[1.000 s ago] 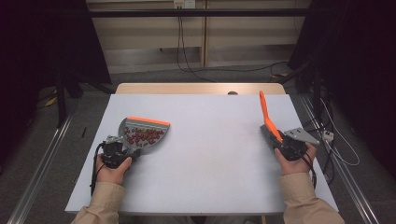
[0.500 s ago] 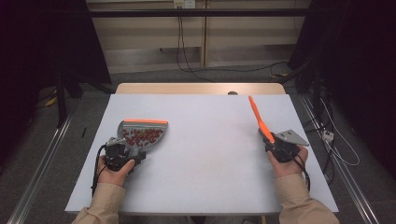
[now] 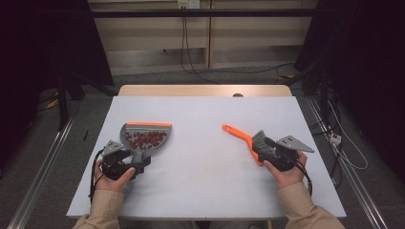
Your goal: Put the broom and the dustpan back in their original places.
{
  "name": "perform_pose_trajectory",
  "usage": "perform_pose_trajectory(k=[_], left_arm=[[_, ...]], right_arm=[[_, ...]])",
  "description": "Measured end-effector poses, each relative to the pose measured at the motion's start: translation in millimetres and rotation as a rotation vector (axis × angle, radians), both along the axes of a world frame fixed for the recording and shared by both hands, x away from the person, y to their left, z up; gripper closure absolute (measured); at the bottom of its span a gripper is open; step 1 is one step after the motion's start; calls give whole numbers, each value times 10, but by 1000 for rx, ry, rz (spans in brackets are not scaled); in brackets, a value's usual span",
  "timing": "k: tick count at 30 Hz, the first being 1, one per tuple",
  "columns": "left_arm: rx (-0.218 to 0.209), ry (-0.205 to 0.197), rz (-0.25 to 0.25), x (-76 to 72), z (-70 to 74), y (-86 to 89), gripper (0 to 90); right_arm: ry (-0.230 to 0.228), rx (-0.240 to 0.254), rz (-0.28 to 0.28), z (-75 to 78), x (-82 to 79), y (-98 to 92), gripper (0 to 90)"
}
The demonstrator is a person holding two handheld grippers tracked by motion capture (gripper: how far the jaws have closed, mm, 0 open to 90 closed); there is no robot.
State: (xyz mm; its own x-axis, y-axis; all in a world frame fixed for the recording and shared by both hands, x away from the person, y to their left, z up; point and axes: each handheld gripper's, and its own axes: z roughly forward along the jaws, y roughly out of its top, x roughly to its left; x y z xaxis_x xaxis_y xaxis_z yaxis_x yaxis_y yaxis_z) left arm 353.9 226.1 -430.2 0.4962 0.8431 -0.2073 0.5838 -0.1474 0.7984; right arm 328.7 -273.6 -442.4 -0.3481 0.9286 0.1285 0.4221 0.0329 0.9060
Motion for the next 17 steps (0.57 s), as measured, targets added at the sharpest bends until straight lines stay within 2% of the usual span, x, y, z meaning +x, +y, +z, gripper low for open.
perform_pose_trajectory(k=[7, 14, 17], left_arm=[[-25, -47, -96, -98, 20, 54, 74], [-56, -101, -150, -153, 28, 59, 68], [-68, -116, -151, -152, 27, 52, 68]], right_arm=[[-7, 15, 48, -15, -142, -33, 291], [-1, 22, 74, -39, -270, -67, 258], [-1, 15, 80, -48, -281, -72, 252]])
